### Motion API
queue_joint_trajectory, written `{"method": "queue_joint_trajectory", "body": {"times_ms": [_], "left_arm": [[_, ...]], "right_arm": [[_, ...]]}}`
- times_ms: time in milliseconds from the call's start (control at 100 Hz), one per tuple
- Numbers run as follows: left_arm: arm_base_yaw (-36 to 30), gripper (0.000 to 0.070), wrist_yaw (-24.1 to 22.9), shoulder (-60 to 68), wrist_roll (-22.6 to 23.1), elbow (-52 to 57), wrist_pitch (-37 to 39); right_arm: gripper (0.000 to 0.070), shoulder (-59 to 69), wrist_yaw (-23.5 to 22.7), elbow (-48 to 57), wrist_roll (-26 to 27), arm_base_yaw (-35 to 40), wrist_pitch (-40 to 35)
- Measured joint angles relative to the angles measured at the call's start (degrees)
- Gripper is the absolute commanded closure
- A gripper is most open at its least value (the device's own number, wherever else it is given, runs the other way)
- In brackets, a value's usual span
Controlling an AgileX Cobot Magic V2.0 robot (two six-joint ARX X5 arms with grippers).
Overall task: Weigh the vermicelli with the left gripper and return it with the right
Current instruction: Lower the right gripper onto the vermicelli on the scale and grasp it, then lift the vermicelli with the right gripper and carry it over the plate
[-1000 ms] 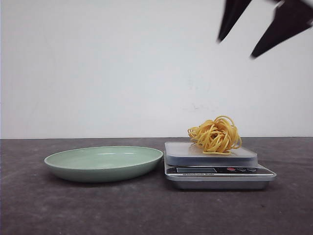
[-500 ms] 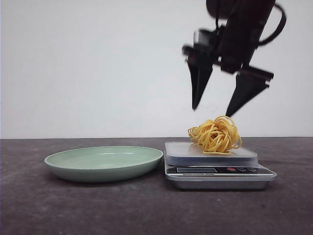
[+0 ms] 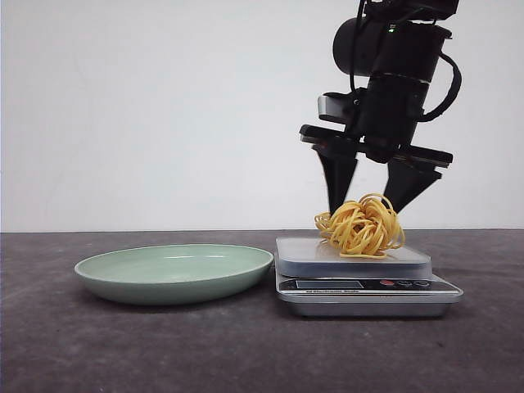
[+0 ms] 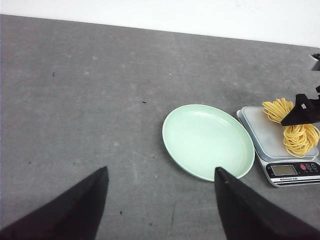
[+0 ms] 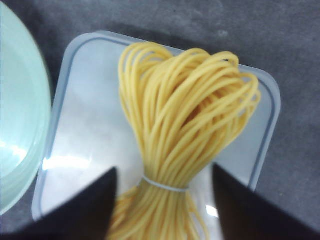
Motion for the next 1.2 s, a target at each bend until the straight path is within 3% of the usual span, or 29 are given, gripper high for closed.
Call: {"method": "queue_joint_trajectory", "body": {"times_ms": [370,570,910,1200], "left_arm": [[0.0,0.0308,0.0,0.0,0.0,0.0,-1.1],[0.0,0.0308,0.0,0.0,0.0,0.0,-0.9],[0.0,0.0308,0.0,0.0,0.0,0.0,-0.7],[0.0,0.0308,0.0,0.0,0.0,0.0,-0.7]], "right_arm": [[0.0699,-0.6,-0.2,0.1,-0.1,0.4,0.0],[0.07,-3.5,-8.7,5.7,-0.1,3.9,-0.4],[0.0699,-3.7,-8.6,10.0,1.0,14.5,7.1],[0.0699,4.0,-7.5,10.0,4.4,17.2,11.6]]}}
